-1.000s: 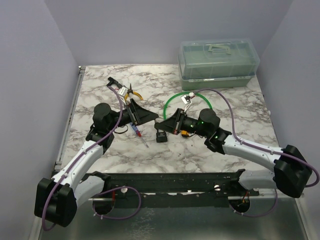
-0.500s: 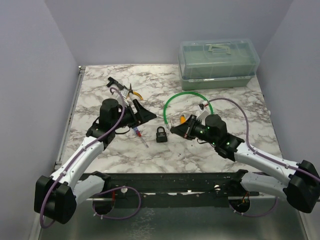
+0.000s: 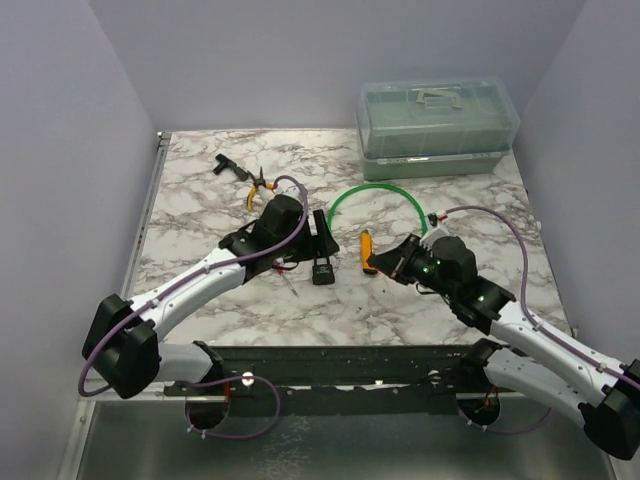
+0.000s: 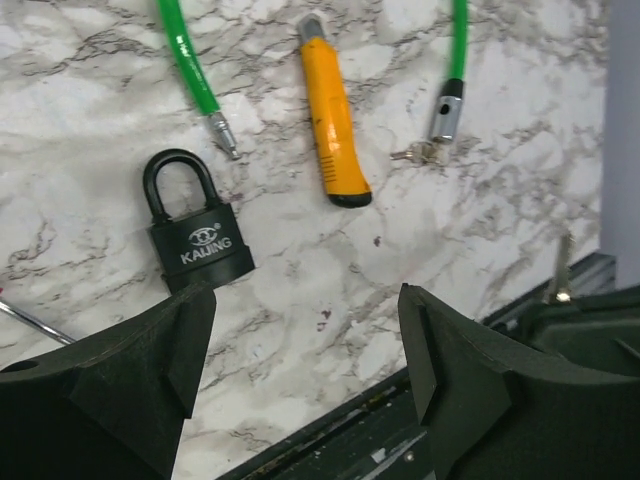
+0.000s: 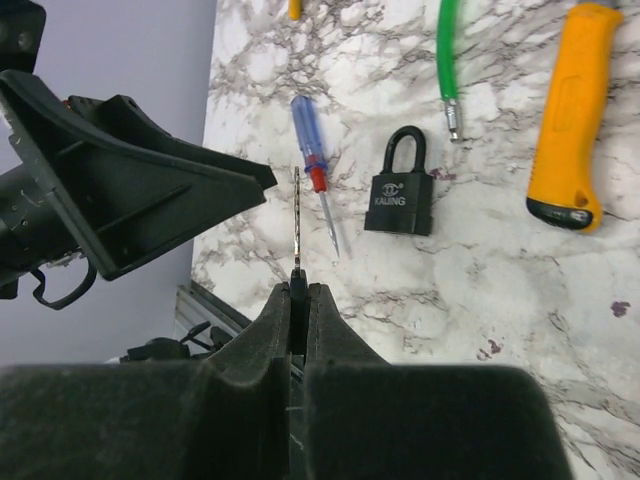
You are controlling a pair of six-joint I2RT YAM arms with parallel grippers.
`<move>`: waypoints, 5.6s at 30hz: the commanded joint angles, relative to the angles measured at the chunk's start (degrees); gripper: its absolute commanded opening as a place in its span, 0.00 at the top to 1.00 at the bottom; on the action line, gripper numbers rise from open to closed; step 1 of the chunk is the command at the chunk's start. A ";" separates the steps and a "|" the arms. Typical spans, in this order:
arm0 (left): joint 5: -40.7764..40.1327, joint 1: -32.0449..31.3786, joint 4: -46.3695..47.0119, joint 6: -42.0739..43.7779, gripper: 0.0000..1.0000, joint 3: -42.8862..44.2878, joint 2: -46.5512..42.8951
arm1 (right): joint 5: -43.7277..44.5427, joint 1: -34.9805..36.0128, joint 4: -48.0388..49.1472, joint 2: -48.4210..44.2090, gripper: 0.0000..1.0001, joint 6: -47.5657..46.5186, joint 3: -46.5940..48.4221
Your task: Unlock with the key
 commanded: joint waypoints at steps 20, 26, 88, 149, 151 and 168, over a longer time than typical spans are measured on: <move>-20.00 -8.66 -11.41 2.71 0.13 10.89 23.09 | 5.93 -0.68 -12.02 -6.45 1.00 -0.29 -2.91; -21.62 -8.91 -12.08 2.25 0.16 12.34 26.15 | 6.34 -0.74 -13.15 -7.71 1.00 -1.24 -3.07; -20.41 -8.21 -14.70 0.60 1.00 16.88 28.45 | 6.40 -0.77 -13.36 -5.09 1.00 -0.93 -2.37; -12.05 11.99 -32.63 0.64 1.00 26.77 23.51 | -4.91 6.18 15.89 28.00 1.00 1.43 9.91; -17.82 11.29 -40.34 0.76 1.00 30.68 26.62 | -4.38 6.18 14.41 26.90 1.00 2.07 8.55; -43.48 1.38 -72.64 -4.69 1.00 44.93 41.11 | -13.98 10.95 33.30 30.60 1.00 9.83 0.70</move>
